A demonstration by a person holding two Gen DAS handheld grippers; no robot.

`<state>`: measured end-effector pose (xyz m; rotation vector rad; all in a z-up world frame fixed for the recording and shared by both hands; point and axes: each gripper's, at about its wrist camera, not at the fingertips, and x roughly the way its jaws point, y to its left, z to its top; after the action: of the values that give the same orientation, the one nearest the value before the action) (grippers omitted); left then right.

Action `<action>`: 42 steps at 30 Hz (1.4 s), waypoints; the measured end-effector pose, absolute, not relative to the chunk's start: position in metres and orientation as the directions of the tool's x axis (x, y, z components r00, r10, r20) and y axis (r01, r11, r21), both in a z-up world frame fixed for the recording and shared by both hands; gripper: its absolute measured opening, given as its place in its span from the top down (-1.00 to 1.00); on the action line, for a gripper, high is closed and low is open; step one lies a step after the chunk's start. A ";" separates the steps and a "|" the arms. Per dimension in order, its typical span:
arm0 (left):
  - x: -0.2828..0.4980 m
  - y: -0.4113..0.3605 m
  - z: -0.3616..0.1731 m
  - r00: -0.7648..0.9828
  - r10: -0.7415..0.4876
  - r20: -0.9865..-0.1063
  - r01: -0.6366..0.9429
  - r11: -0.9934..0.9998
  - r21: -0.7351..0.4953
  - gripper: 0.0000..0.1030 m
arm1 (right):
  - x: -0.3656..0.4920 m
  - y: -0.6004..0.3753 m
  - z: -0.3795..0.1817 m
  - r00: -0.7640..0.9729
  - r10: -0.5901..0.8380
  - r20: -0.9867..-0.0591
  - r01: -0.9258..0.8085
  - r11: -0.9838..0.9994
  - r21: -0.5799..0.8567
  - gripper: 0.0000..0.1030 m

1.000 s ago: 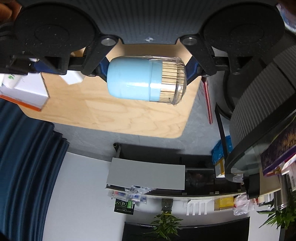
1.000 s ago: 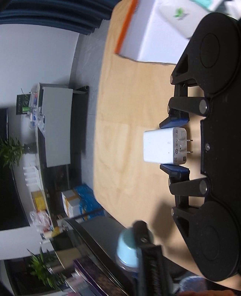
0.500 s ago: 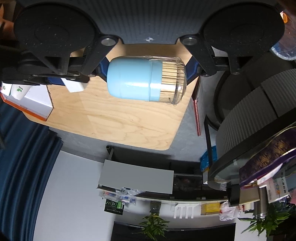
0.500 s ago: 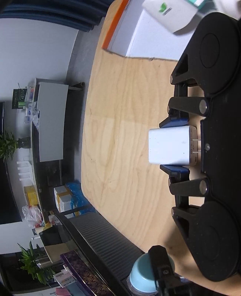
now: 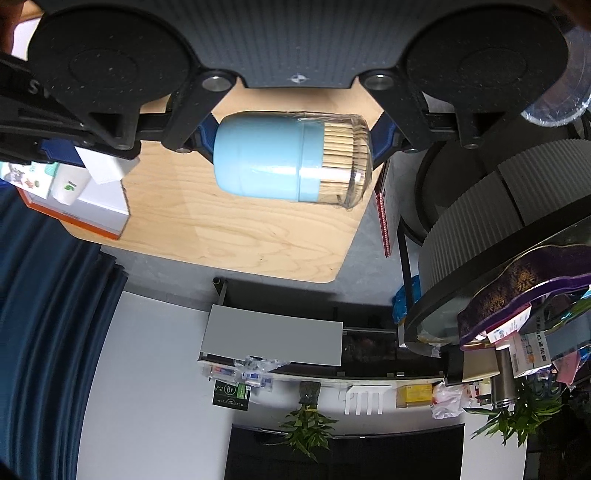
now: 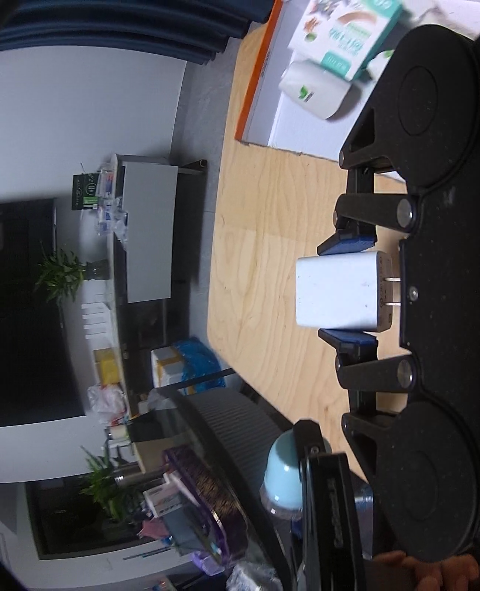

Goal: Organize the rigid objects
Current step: 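Carry the toothpick jar and white charger with both tools over the white box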

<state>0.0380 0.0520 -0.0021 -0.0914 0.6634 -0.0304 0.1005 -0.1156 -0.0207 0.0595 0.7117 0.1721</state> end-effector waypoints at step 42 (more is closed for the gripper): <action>-0.036 -0.011 0.025 0.823 -0.188 -0.536 0.164 0.982 -0.093 -0.51 | -0.021 -0.177 0.019 0.833 0.109 -0.543 -0.067 0.993 0.096 0.03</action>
<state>-0.0357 -0.0106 0.0254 -0.0430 0.5739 -0.1874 -0.0209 -0.1766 0.0192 0.0738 0.5798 0.0936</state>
